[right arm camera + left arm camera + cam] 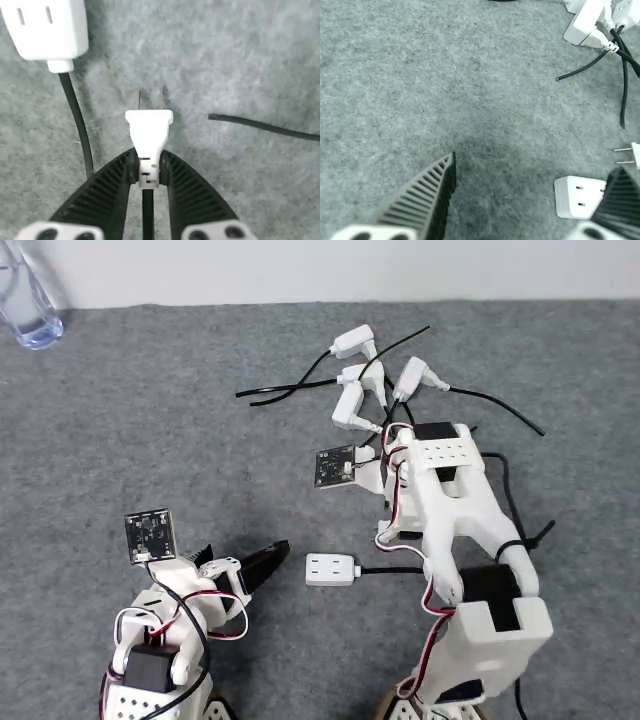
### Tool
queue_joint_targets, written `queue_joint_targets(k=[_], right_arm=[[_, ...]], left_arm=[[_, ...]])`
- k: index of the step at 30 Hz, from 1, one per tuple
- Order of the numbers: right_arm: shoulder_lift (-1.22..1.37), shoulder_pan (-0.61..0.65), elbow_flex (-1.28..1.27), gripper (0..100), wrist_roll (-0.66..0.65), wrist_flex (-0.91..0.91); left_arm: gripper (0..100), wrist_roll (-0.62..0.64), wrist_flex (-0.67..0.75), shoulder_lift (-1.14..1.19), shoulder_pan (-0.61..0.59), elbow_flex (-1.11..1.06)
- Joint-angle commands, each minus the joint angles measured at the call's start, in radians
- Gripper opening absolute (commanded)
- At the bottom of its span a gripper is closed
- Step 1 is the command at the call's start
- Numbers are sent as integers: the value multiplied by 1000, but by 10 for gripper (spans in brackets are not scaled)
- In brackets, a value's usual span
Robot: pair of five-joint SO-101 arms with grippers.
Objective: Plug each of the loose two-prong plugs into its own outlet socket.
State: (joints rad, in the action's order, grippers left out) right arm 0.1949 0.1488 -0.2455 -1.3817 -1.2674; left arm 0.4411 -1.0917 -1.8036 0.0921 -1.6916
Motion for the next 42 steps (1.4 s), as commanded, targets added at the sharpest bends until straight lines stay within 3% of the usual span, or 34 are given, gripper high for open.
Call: queue_joint_targets(k=[1, 8, 39, 42], right_arm=[[-2, -19, 3, 39, -9, -28], [-2, -13, 3, 217, -9, -56], [116, 7, -17, 207, -15, 119], [130, 5, -15, 124, -15, 162]], left_arm=[[433, -2, -2, -6, 0, 8], [433, -2, -2, -6, -2, 8], [433, -2, 0, -6, -43, 8], [433, -2, 0, -6, -43, 8]])
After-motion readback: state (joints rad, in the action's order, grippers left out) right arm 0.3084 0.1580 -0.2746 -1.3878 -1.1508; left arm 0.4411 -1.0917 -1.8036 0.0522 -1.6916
